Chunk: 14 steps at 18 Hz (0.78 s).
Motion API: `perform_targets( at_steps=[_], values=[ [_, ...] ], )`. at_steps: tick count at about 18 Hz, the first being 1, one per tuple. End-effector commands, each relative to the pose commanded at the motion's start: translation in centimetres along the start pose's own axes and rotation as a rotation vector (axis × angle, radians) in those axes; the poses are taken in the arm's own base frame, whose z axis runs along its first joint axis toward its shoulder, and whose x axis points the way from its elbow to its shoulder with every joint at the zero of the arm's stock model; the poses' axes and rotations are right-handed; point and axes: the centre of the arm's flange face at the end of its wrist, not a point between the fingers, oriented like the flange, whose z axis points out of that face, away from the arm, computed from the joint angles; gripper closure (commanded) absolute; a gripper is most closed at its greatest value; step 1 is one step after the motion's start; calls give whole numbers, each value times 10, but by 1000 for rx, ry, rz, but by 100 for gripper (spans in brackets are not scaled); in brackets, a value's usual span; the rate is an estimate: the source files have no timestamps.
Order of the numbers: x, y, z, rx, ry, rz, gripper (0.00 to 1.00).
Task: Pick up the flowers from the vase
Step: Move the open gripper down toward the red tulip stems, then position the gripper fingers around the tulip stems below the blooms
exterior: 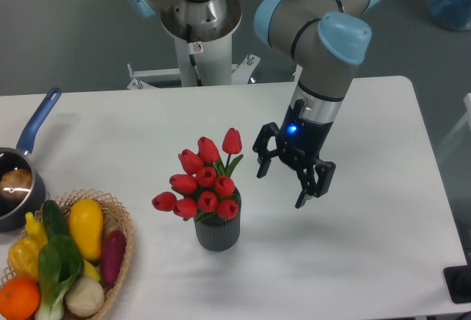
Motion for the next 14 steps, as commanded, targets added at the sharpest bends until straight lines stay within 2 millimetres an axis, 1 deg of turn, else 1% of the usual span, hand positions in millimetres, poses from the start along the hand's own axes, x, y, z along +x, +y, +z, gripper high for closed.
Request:
perform_targets(
  at_steps=[2, 4, 7, 9, 11, 12, 14],
  values=[
    [0, -1, -2, 90, 19, -47, 0],
    [1, 2, -2, 115, 29, -98, 0],
    [12, 10, 4, 130, 51, -126, 0],
    [19, 8, 7, 174, 70, -137, 0],
    [21, 7, 10, 183, 80, -141, 0],
    [26, 7, 12, 184, 91, -154, 0],
    [33, 9, 11, 211, 105, -178, 0]
  ],
)
